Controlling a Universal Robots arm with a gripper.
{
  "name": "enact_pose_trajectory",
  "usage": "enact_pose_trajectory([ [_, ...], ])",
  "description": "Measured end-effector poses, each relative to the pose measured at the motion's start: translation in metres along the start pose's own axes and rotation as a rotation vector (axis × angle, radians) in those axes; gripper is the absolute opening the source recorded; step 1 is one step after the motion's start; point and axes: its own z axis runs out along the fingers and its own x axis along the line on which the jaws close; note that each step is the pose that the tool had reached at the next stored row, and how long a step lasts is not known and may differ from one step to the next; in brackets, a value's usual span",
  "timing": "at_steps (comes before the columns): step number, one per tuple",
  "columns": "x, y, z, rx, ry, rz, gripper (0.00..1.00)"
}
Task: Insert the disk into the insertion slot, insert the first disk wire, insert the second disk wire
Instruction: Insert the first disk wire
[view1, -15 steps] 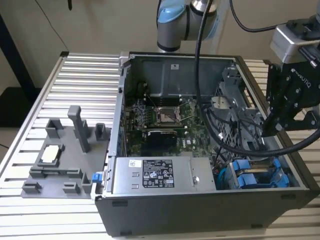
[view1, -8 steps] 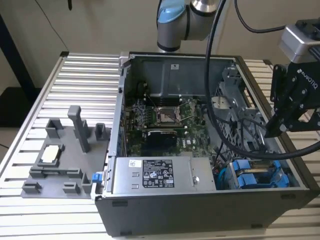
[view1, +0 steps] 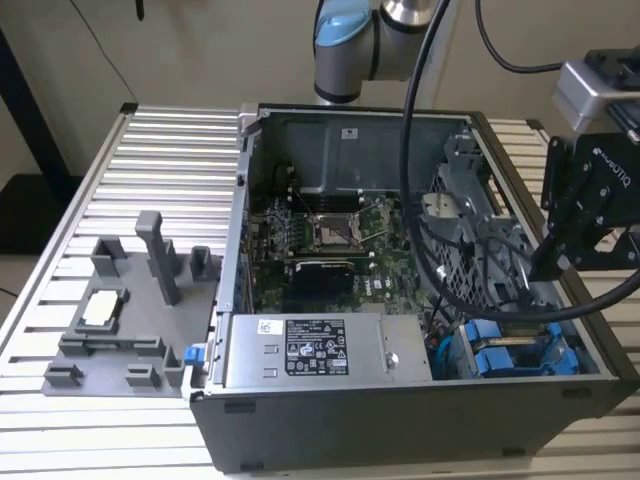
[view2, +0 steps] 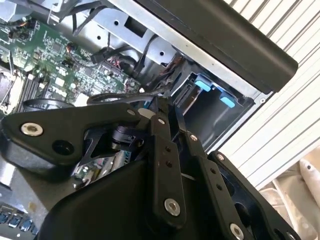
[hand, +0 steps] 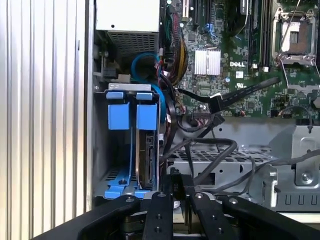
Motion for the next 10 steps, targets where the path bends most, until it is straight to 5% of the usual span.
enact_pose_trajectory([
  [4,0.0093,0.0001,0.0041,0.0077,-0.0044,-0.001,0.19],
  [10,0.0109,0.0002,0.0070,0.0128,-0.0046,-0.001,0.19],
])
